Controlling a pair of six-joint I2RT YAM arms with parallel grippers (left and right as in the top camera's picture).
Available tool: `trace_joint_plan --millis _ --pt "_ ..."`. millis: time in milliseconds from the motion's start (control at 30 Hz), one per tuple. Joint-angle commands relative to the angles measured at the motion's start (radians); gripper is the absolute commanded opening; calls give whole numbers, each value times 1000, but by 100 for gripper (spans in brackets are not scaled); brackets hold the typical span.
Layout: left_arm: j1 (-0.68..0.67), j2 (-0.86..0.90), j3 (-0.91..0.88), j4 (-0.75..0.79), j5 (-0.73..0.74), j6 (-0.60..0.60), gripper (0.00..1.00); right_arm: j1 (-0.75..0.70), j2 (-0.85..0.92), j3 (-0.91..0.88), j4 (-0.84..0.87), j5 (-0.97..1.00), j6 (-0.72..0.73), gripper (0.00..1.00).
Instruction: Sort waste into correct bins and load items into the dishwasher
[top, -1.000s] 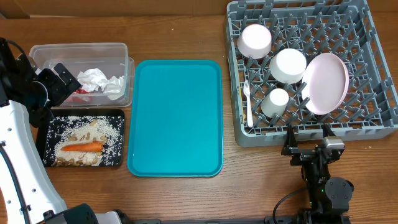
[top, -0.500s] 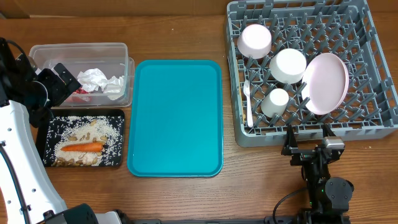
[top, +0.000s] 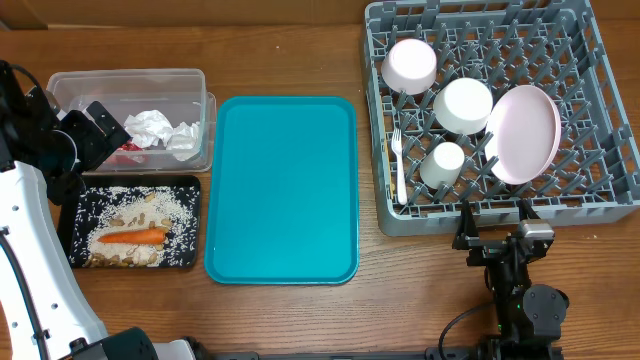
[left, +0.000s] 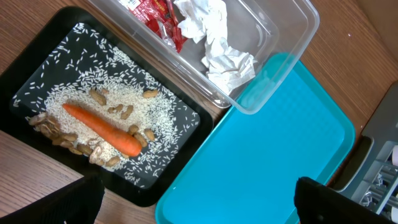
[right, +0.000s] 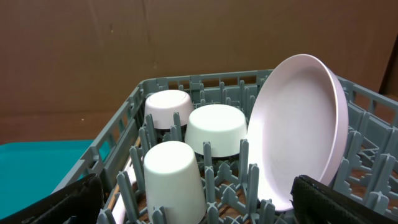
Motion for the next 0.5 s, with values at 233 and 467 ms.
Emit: trace_joint_plan --millis 233,467 --pt "-8 -79 13 1 4 8 100 -5 -11 -11 3 12 -4 100" --pt "-8 -243 13 0 4 8 100 -5 -11 -11 3 12 -4 100"
